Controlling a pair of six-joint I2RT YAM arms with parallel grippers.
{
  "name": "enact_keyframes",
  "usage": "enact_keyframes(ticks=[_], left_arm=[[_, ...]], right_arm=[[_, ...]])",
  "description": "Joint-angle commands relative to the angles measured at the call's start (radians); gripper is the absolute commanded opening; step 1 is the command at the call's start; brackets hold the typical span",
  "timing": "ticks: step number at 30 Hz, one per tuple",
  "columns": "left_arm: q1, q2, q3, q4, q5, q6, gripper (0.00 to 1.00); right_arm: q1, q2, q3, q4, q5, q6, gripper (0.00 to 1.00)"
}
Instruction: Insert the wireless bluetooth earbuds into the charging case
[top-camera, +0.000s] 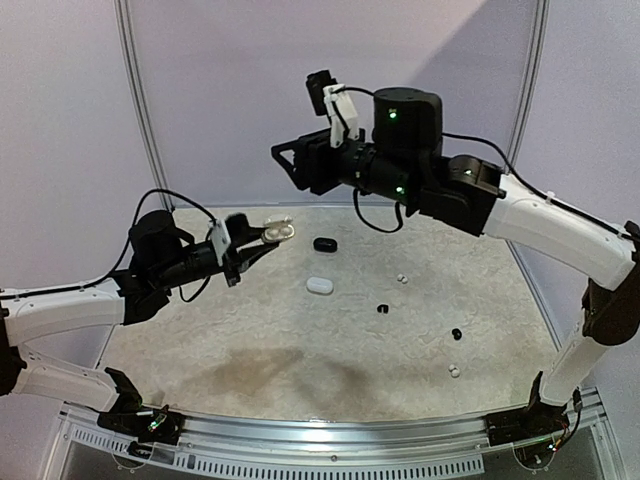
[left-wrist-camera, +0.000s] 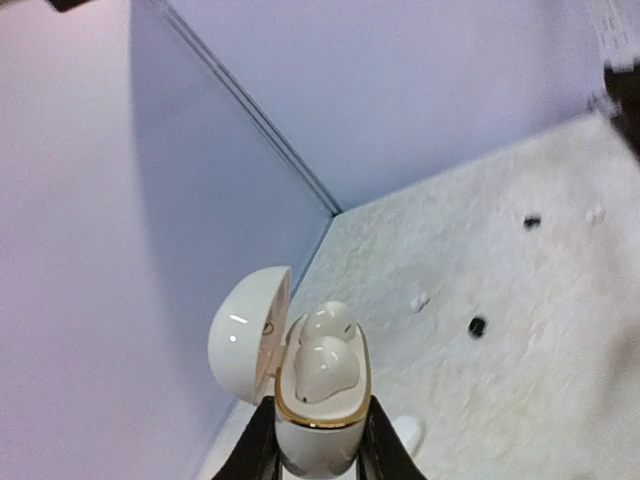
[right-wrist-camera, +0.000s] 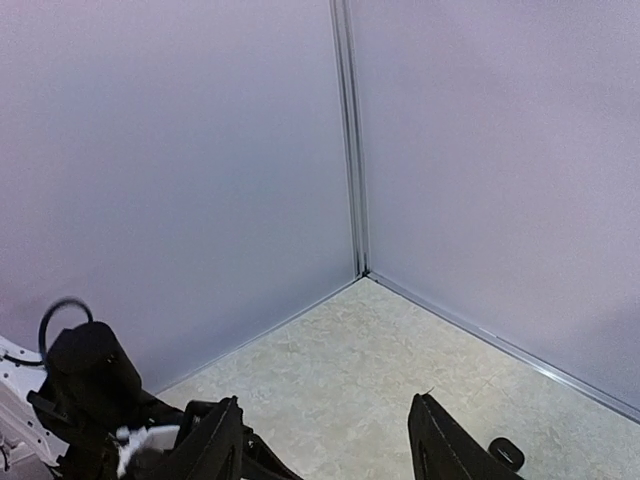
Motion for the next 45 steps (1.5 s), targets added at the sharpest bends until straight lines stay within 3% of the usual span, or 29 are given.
enact_keyframes(ticks=[1, 4, 7, 14, 20, 27, 31, 40, 45], left_arm=[[0.004, 0.001, -0.020, -0.195, -0.070, 0.963, 0.00], [0.013, 0.032, -0.010, -0.086, -0.157, 1.117, 0.00], [0.014, 0.017, -0.005, -0.092, -0.150, 1.144, 0.00], [0.014, 0.047, -0.115, -0.001, -0.150, 1.418, 0.00], [0.013, 0.048, -0.099, 0.001, -0.149, 1.437, 0.00], [0.015, 0.053, -0.058, -0.003, -0.198, 1.338, 0.00], [0.020, 0.053, -0.026, -0.014, -0.239, 1.271, 0.00], [0.028, 0.054, -0.041, -0.039, -0.251, 1.200, 0.00], [0.028, 0.068, 0.002, -0.148, -0.290, 0.989, 0.00]], right_arm=[[-0.009, -0.078, -0.005, -0.103, 0.068, 0.009, 0.58], [-0.010, -0.107, -0.052, -0.082, 0.093, 0.015, 0.59], [-0.010, -0.115, -0.068, -0.078, 0.109, 0.018, 0.59], [-0.014, -0.109, -0.077, -0.116, 0.134, 0.009, 0.59], [-0.011, 0.026, -0.060, -0.118, 0.049, 0.072, 0.56], [0.008, 0.165, -0.123, -0.062, 0.003, 0.193, 0.51], [0.035, 0.192, -0.160, -0.187, 0.034, 0.218, 0.52], [0.035, -0.061, -0.565, -0.238, 0.127, 0.467, 0.52], [0.021, -0.141, -0.666, -0.333, 0.168, 0.560, 0.55]])
